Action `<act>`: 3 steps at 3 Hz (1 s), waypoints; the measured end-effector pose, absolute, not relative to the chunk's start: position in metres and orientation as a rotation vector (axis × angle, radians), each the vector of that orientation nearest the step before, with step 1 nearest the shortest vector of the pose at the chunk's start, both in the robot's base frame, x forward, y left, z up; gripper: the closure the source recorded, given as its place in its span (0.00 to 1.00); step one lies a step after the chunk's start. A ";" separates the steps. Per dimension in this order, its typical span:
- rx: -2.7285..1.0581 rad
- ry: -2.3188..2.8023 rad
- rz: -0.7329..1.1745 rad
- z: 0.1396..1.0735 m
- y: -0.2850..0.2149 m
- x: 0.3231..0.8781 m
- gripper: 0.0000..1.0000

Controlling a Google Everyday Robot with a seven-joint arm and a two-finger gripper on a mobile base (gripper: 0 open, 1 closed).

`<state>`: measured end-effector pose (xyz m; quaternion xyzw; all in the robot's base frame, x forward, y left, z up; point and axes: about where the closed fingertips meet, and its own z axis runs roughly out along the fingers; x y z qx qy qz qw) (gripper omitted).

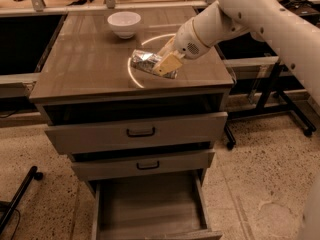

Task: Place redbull can into bottom drawer

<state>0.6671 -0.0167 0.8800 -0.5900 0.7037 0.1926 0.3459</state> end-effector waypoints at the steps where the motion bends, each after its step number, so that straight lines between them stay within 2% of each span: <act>1: -1.569 1.805 0.500 0.880 -0.016 0.659 1.00; 3: -1.761 1.700 0.414 0.874 -0.003 0.594 1.00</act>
Offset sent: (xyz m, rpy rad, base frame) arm -0.0953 0.0088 -0.0032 -0.1124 -0.0901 0.2101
